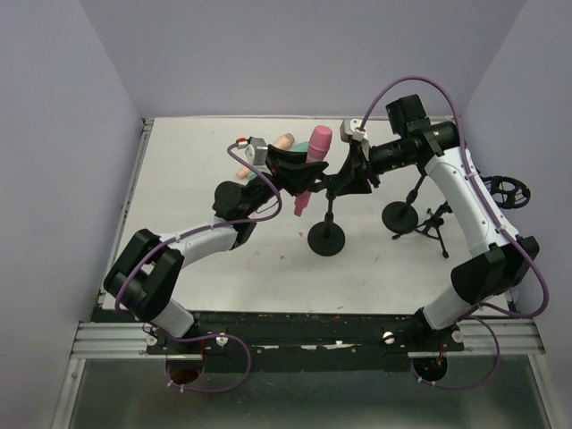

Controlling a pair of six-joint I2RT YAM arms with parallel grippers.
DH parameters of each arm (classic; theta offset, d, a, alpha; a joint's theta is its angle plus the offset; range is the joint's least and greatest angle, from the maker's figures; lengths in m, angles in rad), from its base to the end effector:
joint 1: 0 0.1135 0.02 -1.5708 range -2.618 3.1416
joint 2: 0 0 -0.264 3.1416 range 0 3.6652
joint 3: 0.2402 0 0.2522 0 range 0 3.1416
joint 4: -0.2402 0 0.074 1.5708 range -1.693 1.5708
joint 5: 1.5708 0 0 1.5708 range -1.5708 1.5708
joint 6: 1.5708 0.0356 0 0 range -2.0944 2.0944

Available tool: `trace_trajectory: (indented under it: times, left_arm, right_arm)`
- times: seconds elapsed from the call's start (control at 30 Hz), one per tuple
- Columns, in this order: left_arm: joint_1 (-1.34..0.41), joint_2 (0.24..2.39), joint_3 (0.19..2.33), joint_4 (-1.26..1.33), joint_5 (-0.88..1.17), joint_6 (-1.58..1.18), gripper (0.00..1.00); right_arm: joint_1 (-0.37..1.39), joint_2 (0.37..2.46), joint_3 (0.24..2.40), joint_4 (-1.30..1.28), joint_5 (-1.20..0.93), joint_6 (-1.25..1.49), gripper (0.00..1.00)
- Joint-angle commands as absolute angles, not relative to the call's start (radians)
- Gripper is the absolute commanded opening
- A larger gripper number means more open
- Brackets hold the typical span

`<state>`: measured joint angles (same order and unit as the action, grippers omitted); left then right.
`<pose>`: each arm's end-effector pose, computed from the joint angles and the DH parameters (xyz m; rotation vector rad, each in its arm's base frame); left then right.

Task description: Attach the microphones to the stand

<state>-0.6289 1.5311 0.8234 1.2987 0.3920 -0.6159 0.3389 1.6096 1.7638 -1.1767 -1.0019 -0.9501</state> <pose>0.2535 -0.2013 0.3232 0.3972 1.0460 -1.3155 0.2840 0.1319 0.3947 -1.5715 1.5346 0.9499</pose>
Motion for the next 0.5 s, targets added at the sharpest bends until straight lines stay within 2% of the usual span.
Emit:
trace_trajectory:
  times: [0.0,0.47]
  left_arm:
    - [-0.646,1.555,0.828,1.554,0.338,-0.597,0.00]
    - [-0.689,1.617,0.934,1.586,0.310,-0.584,0.00]
  right_arm:
    - [0.347,1.595,1.740,-1.183,-1.069,-0.913,0.26]
    - [0.342,1.626,1.730,-1.157,-1.135,-0.850,0.26]
